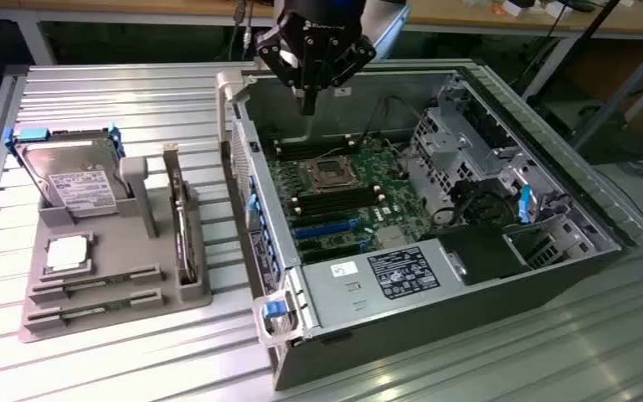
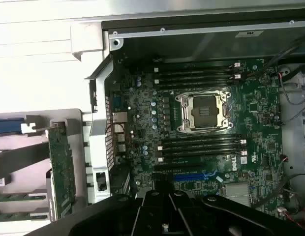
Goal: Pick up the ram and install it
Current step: 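Reach for the ram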
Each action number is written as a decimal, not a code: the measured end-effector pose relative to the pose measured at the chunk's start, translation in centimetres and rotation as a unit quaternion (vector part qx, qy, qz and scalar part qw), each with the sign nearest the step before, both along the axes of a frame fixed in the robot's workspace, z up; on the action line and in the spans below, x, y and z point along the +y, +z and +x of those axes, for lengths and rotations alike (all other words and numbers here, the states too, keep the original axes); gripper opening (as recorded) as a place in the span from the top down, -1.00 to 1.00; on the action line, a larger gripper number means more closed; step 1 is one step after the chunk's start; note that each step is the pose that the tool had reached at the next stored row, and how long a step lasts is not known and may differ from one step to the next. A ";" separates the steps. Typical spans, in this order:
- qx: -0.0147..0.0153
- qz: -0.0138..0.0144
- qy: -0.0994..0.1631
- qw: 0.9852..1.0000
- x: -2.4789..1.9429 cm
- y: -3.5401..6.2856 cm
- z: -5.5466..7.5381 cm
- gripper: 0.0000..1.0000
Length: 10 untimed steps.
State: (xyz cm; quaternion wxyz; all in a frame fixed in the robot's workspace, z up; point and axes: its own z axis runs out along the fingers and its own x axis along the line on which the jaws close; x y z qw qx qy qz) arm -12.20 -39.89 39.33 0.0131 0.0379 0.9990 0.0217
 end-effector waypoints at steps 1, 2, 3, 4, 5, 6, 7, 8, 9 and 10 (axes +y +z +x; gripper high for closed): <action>0.000 0.000 0.000 1.000 0.00 0.00 0.0 0.80; 0.000 0.000 0.000 1.000 0.00 0.00 -0.3 0.80; 0.000 0.000 0.000 1.000 0.00 -0.01 -1.2 0.80; 0.000 0.000 0.000 1.000 0.00 0.00 -2.2 0.80; 0.000 0.000 0.000 1.000 0.00 -0.01 -3.2 0.80; 0.000 0.000 0.000 1.000 0.00 -0.01 -3.9 0.80; 0.000 0.000 0.000 1.000 0.00 -0.01 -4.6 0.80; 0.000 0.000 0.000 1.000 0.00 -0.01 -5.0 0.80; 0.000 0.000 0.001 1.000 0.00 -0.01 -5.4 0.80; 0.000 0.000 0.001 1.000 0.00 0.00 -5.9 0.80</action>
